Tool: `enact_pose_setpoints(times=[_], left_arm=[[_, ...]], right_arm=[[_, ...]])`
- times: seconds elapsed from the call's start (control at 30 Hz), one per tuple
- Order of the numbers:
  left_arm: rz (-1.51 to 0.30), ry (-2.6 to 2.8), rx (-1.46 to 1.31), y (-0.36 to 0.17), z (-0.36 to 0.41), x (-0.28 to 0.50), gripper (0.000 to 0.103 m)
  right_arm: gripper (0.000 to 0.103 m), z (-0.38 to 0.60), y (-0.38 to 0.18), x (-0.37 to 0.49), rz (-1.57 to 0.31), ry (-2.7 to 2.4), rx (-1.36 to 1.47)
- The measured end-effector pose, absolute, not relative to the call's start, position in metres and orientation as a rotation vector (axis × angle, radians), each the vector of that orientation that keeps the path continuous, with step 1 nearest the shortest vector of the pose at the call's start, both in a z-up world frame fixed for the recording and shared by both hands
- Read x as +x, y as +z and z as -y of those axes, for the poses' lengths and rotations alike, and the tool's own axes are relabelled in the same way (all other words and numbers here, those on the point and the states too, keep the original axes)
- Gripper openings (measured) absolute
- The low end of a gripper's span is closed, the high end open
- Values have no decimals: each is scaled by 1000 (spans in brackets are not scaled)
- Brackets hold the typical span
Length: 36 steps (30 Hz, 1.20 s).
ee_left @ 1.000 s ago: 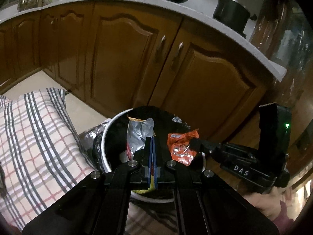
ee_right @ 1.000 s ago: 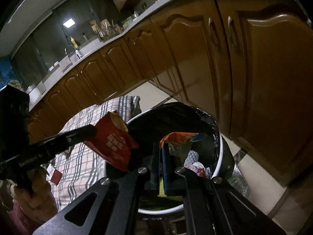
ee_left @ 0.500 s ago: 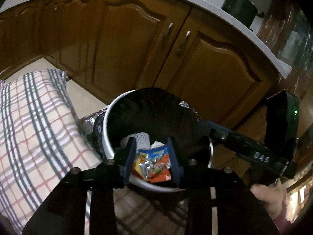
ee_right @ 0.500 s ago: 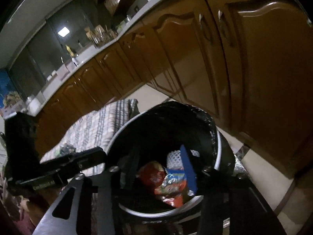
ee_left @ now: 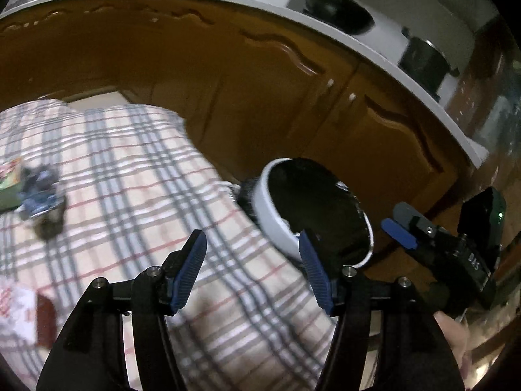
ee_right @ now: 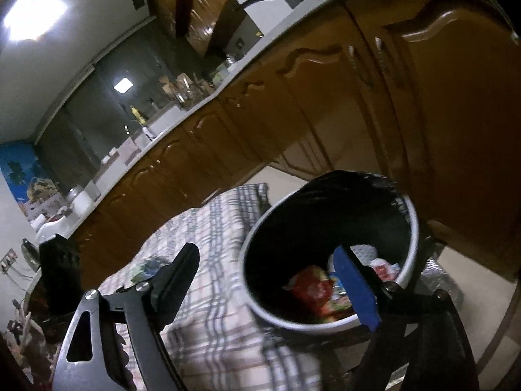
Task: Collect trash
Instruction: 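Move both tools back toward the yellow packet and red-and-white box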
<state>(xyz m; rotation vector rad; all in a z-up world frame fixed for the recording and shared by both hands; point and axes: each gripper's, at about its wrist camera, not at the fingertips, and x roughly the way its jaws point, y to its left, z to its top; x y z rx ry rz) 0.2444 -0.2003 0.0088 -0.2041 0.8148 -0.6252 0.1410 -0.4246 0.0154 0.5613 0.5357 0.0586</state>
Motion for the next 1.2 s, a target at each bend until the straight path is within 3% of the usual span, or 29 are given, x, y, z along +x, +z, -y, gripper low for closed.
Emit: enact_pose_setpoints(times=[0.63,1.2], left_arm=[[-764,-408,-256,8,60,213,60],[-753,-334,-166,11,-2,203,60]], right_arm=[[90,299,5,169,-627,293,491],[90,210,0,193,-730,510,302]])
